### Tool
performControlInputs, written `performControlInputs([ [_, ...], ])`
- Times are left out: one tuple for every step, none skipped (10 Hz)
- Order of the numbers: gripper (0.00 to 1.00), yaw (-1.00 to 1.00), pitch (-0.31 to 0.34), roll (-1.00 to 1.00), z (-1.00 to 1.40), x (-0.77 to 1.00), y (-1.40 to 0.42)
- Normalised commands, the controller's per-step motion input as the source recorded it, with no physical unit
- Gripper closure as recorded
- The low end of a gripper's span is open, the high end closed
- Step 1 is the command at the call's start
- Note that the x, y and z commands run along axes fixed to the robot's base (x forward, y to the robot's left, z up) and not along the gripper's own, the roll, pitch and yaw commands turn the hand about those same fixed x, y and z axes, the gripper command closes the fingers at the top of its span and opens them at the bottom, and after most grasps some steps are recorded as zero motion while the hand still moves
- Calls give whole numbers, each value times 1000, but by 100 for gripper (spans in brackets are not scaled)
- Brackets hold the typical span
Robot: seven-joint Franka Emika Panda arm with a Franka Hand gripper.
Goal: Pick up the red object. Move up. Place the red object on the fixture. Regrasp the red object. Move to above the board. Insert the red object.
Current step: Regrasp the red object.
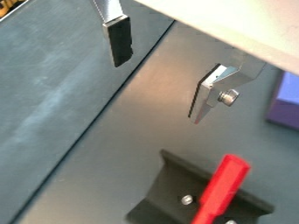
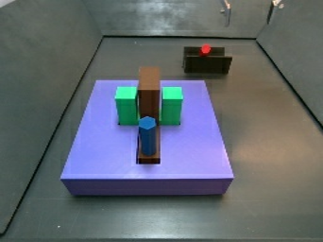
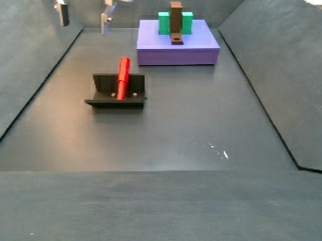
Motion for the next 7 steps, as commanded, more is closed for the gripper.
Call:
performControlInputs([
  [0, 586, -17, 1000, -111, -37, 0],
  [0, 600, -26, 1000, -131, -54, 0],
  [0, 586, -20, 1000, -109, -37, 0],
  [0, 423, 3, 1000, -123, -97, 0],
  [0, 171, 0, 1000, -126, -374, 106],
  [0, 71, -40, 1000, -111, -549, 220],
  [0, 31, -83, 849, -11, -643, 300],
])
